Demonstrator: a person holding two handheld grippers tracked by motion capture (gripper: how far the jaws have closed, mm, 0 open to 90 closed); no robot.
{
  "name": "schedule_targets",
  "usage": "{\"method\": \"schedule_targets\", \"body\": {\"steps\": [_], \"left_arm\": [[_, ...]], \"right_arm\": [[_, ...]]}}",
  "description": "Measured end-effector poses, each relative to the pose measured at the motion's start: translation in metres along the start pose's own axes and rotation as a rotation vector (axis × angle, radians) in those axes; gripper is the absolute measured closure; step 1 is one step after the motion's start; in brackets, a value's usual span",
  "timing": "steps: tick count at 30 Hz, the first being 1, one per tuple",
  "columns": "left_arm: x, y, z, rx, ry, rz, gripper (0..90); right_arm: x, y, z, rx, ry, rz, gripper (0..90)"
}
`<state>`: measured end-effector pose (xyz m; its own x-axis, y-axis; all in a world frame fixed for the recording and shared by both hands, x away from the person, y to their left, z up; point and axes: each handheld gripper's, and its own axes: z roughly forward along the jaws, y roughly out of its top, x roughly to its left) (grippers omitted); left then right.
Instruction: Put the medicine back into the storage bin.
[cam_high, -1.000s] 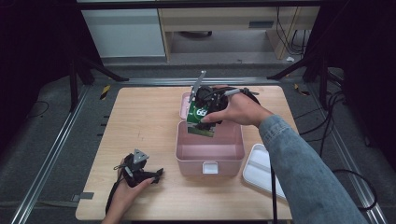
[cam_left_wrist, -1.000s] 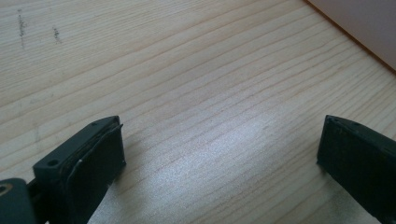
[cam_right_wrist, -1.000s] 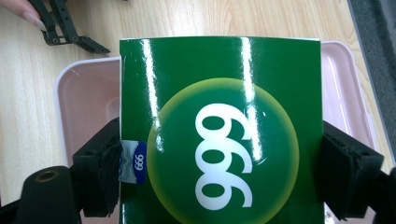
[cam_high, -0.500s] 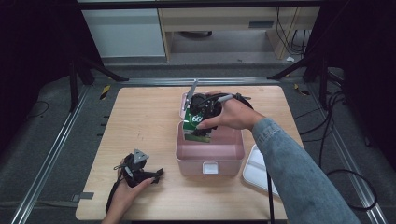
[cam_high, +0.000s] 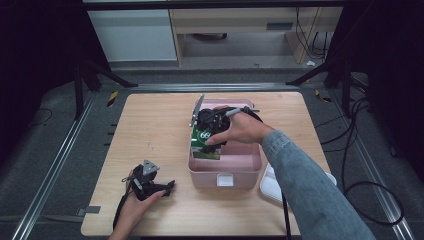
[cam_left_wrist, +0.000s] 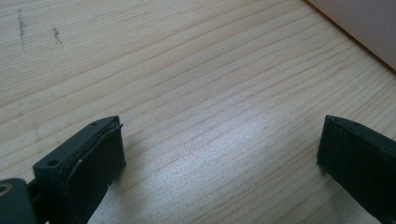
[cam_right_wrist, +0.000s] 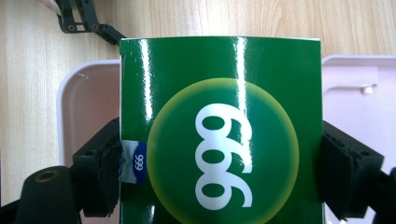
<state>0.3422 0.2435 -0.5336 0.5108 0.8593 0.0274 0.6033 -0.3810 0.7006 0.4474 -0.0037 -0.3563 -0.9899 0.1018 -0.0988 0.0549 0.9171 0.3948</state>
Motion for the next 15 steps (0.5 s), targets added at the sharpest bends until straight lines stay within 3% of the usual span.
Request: {"method": "schedule_targets", "body": {"steps": [15], "left_arm": [[0.0,0.0,0.0,0.0,-0.001,0.0,0.0]], "right_arm": [[0.005,0.006,0.011,0.026,0.023,-0.028,16.6]]}}
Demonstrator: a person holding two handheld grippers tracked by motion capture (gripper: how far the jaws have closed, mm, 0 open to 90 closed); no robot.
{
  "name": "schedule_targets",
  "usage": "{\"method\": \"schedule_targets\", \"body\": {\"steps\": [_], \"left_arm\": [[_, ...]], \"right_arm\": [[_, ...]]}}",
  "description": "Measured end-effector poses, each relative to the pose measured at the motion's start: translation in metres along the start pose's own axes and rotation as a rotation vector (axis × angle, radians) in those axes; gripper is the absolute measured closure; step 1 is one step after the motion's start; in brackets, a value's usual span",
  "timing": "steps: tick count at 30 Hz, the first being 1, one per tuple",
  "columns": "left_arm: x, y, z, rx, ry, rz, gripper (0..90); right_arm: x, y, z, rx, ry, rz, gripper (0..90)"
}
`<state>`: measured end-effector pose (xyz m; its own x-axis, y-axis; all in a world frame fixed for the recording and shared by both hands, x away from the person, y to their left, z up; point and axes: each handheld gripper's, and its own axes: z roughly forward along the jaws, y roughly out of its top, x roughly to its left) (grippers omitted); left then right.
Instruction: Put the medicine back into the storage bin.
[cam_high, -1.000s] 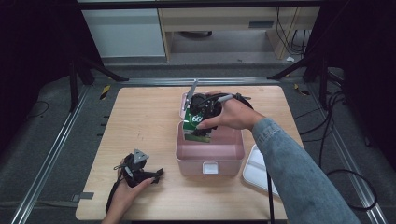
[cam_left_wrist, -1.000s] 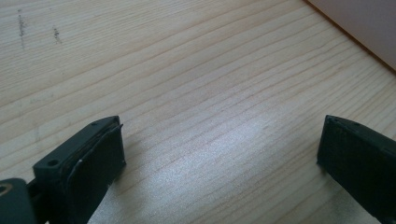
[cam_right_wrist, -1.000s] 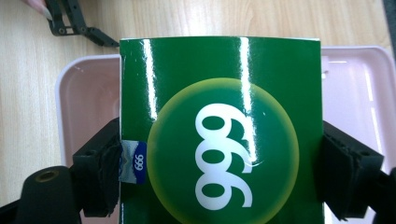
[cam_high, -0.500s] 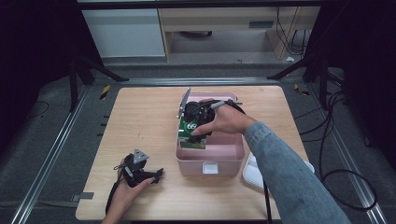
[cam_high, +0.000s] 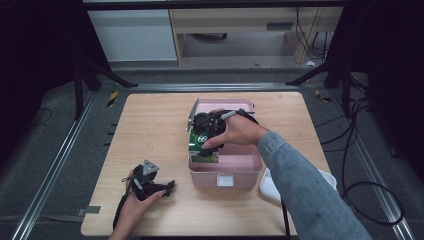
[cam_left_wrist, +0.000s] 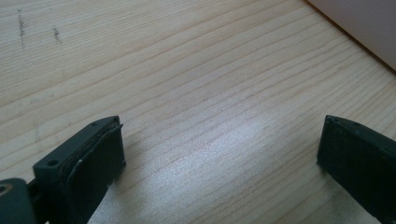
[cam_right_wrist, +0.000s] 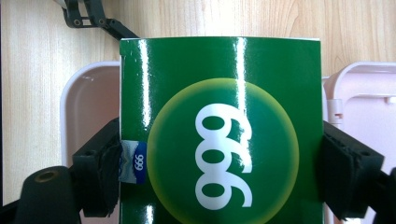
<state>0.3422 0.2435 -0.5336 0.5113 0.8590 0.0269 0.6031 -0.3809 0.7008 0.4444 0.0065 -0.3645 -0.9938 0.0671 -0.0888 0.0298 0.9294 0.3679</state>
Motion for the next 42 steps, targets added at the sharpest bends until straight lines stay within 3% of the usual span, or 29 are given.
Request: {"method": "schedule_targets", "body": {"steps": [42], "left_arm": [[0.0,0.0,0.0,0.0,0.001,0.0,0.0]], "right_arm": [[0.004,-0.017,0.055,0.038,0.045,0.0,16.5]]}}
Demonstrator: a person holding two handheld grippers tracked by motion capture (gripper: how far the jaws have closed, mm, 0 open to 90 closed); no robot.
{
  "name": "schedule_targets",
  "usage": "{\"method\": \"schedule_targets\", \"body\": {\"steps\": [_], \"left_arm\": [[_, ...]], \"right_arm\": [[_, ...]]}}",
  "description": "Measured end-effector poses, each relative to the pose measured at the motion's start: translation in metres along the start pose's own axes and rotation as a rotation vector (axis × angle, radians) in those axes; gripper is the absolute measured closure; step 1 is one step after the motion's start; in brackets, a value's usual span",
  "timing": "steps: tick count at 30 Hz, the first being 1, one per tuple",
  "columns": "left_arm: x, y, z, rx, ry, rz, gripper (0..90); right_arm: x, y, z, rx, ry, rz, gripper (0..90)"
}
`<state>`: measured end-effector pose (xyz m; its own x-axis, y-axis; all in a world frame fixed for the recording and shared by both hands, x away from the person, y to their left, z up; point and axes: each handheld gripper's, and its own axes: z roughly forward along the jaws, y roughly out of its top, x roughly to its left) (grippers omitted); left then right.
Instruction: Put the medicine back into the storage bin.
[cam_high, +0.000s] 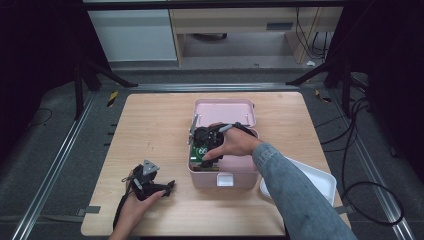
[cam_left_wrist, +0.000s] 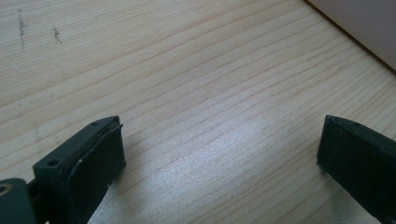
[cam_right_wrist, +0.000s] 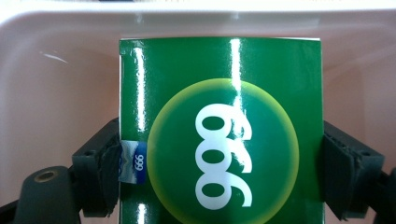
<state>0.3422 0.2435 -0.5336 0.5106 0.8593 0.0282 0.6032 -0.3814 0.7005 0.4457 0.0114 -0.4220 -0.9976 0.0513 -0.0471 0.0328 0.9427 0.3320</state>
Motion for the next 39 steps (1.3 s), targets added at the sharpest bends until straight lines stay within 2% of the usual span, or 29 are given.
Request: {"method": "schedule_targets", "body": {"steps": [12,16,25,39], "left_arm": [[0.0,0.0,0.0,0.0,0.0,0.0,0.0],[0.0,0.0,0.0,0.0,0.0,0.0,0.0],[0.0,0.0,0.0,0.0,0.0,0.0,0.0],[0.0,0.0,0.0,-0.002,0.0,-0.002,0.0]], "right_arm": [[0.0,-0.006,0.017,-0.006,0.013,0.011,16.4],[-0.001,-0.007,0.022,0.008,0.015,0.008,16.4],[-0.003,-0.012,0.031,-0.007,0.024,0.023,16.3],[-0.007,-0.018,0.033,-0.035,0.044,0.049,14.9]]}}
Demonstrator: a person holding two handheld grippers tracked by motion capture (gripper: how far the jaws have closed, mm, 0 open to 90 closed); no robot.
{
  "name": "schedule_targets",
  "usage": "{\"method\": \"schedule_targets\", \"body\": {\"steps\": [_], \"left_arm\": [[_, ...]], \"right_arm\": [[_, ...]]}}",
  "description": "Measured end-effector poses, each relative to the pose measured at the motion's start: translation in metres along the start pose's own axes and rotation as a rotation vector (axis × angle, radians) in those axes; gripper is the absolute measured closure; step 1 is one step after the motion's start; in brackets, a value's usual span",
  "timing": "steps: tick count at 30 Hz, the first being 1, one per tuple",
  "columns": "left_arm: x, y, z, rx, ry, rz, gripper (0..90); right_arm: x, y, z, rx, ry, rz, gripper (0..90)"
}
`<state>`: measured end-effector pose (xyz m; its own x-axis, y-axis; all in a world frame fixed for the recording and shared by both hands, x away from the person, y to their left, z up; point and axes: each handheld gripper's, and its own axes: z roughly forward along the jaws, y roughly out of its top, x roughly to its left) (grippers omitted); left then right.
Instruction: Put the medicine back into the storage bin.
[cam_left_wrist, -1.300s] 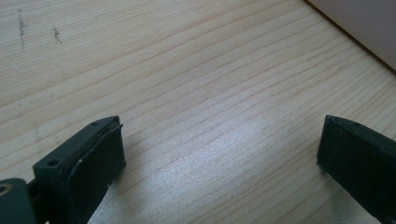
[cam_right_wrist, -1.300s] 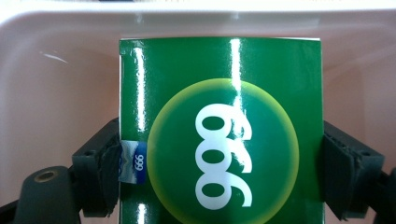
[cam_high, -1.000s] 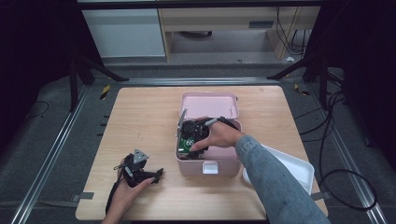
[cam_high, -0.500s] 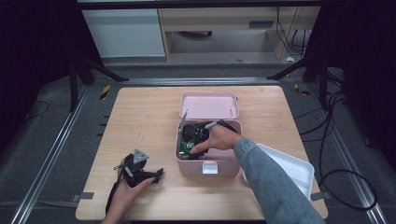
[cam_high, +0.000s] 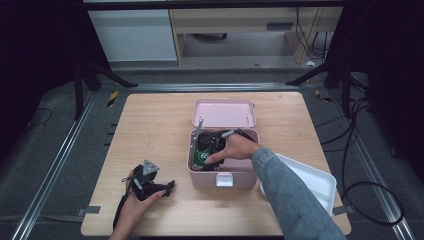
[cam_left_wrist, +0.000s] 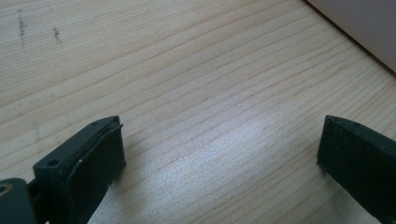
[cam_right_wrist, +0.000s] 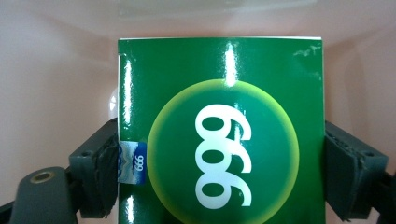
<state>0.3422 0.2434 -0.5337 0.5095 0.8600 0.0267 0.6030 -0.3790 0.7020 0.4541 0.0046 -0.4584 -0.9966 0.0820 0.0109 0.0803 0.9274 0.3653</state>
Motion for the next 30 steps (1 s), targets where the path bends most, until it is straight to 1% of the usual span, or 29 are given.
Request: {"method": "schedule_targets", "body": {"steps": [1,3,6,8,9,10,11,13,14,15,17,18,21,22,23,25,30], "left_arm": [[0.0,0.0,0.0,0.0,0.0,0.0,0.0],[0.0,0.0,0.0,0.002,0.0,0.002,0.0],[0.0,0.0,0.0,0.002,0.001,0.002,0.0],[0.0,0.0,0.0,0.002,0.001,0.002,0.0],[0.0,0.0,0.0,0.002,0.001,0.002,0.0],[0.0,0.0,0.0,0.002,0.001,0.002,0.0],[0.0,0.0,0.0,0.002,0.001,0.002,0.0],[0.0,0.0,0.0,0.002,0.001,0.002,0.0],[0.0,0.0,0.0,0.002,0.001,0.002,0.0],[0.0,0.0,0.0,0.002,0.001,0.003,0.0],[0.0,0.0,0.0,0.002,0.001,0.002,0.0],[0.0,0.0,0.0,0.002,0.001,0.003,0.0],[0.0,0.0,0.0,0.002,0.001,0.002,0.0],[0.0,0.0,0.0,0.002,0.001,0.002,0.0],[0.0,0.0,0.0,0.003,0.001,0.002,0.0],[0.0,0.0,0.0,0.002,0.001,0.002,0.0],[0.0,0.0,0.0,0.002,0.001,0.002,0.0]], "right_arm": [[0.0,0.0,0.0,0.001,-0.001,-0.002,14.0],[0.001,0.0,-0.002,0.001,-0.002,0.011,10.6],[0.002,-0.002,-0.011,-0.016,-0.021,0.021,7.5],[0.003,-0.005,-0.021,-0.031,-0.036,0.036,7.0],[0.004,-0.007,-0.026,-0.05,-0.046,0.036,6.9],[0.005,-0.01,-0.032,-0.06,-0.058,0.045,6.9],[0.005,-0.012,-0.038,-0.076,-0.07,0.051,7.7],[0.007,-0.018,-0.051,-0.111,-0.09,0.061,12.2],[0.008,-0.021,-0.057,-0.128,-0.106,0.07,12.4],[0.009,-0.025,-0.065,-0.151,-0.13,0.083,13.9],[0.009,-0.032,-0.078,-0.178,-0.161,0.111,15.1],[0.009,-0.035,-0.082,-0.19,-0.168,0.127,15.7],[0.01,-0.047,-0.1,-0.231,-0.212,0.172,17.7],[0.011,-0.052,-0.105,-0.237,-0.227,0.194,17.9],[0.01,-0.057,-0.111,-0.249,-0.245,0.206,18.5],[0.009,-0.07,-0.123,-0.269,-0.282,0.244,18.8],[0.011,-0.102,-0.147,-0.32,-0.342,0.321,21.8]]}}
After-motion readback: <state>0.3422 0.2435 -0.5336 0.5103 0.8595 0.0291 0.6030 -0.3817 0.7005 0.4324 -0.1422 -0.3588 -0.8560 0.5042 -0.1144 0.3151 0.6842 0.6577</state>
